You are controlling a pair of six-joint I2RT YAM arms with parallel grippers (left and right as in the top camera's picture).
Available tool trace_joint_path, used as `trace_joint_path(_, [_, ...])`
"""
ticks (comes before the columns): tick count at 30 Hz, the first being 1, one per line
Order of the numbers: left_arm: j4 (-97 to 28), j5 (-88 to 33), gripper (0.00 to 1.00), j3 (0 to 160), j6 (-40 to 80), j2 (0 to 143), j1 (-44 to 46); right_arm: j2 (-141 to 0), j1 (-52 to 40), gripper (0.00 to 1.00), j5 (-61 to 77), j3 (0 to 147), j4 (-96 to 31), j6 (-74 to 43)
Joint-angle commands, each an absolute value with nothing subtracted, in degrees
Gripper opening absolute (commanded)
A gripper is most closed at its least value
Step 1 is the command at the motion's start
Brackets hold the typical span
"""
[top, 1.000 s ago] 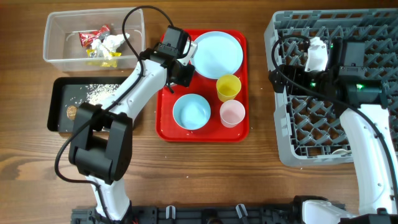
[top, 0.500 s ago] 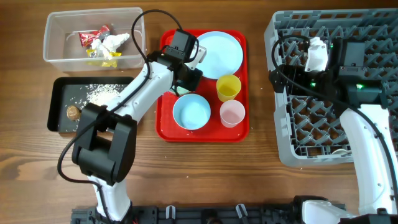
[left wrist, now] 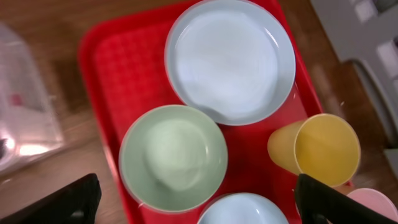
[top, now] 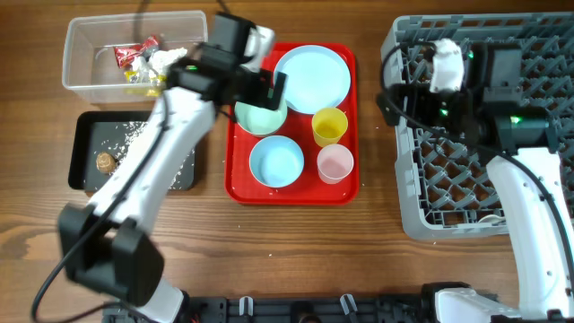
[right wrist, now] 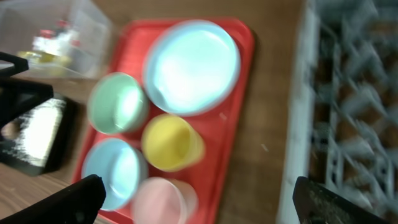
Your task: Sort waste into correct bins and load items into the dishwasher rack
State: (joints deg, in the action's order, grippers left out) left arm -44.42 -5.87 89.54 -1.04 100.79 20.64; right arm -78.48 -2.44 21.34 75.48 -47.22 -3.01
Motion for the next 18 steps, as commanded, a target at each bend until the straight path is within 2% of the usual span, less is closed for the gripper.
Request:
trace_joint_path(1, [-48.77,-5.96,1.0,90.3,6.83,95.55,11.22,-78.46,-8.95,1.0,18.79,79.55,-43.18,-7.44])
trace_joint_path(4, [-51.88,-9.37,1.0,90.28,11.2,95.57,1.34,-82.72,-16.67,0.99,18.74,79.57,-34.61,-11.05])
trace_joint_path(8, [-52.84,-15.22,1.0,90.28,11.18,95.57,-5.61,-95.92,-26.2,0.98,18.68,82.39,-24.08,-16.16])
trace_joint_path(11, [-53.04,-15.2,1.0,90.28,11.05,95.57,-5.74,-106.91,-31.62,0.98,10.07,91.81,-26.87,-15.59])
trace_joint_path(14, [-53.36,-14.96,1.0,90.28,10.74,95.57,-5.76,-115.11,-33.47,0.92,2.72,99.66,-33.3,-20.6])
trace_joint_path(18, [-53.21,-14.52,1.0,90.28,10.74,95.57,-5.76,-120.27,-33.41,0.86,2.31,100.14,-34.09,-22.74])
